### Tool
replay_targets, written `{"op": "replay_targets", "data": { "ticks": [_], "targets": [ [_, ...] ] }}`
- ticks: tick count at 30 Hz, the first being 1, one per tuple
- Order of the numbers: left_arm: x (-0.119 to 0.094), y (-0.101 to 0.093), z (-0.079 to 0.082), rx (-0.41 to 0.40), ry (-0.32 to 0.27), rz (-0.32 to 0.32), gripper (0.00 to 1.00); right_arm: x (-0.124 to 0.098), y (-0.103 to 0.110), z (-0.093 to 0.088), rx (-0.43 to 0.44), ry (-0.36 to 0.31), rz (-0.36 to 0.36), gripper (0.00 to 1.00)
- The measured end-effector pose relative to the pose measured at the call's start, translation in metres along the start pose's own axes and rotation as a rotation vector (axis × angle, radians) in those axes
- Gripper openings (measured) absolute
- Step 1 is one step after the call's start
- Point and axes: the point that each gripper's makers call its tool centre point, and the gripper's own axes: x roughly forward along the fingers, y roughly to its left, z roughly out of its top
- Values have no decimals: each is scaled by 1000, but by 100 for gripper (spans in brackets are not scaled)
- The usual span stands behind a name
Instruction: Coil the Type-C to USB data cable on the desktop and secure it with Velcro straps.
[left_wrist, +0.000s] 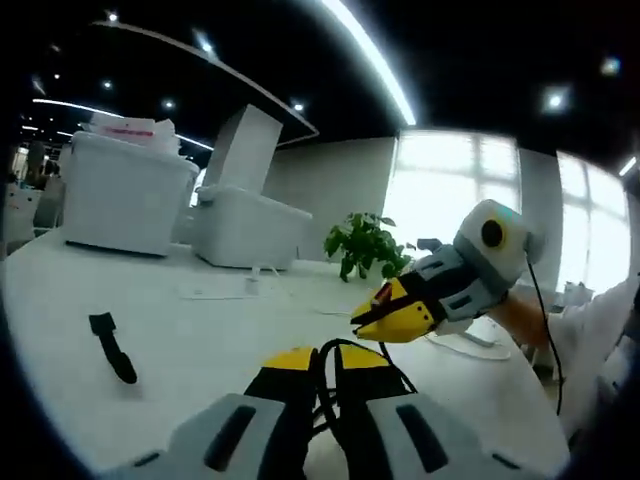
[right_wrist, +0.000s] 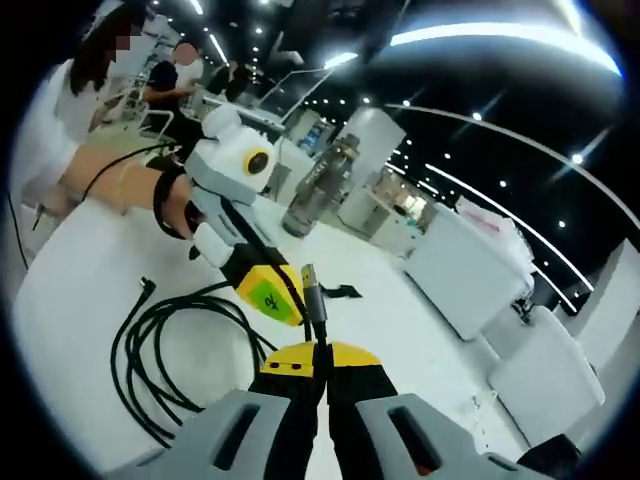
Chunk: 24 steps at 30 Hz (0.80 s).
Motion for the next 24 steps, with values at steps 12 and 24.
{"op": "replay_targets", "data": {
  "ticks": [12,24],
  "targets": [
    [-2,6,1,26,2,55,8,-2,2,0,-39,-3,3,2],
    [1,-11,-3,5,-6,-15,12,1,15,-3,-129,29,60,3]
  ]
}}
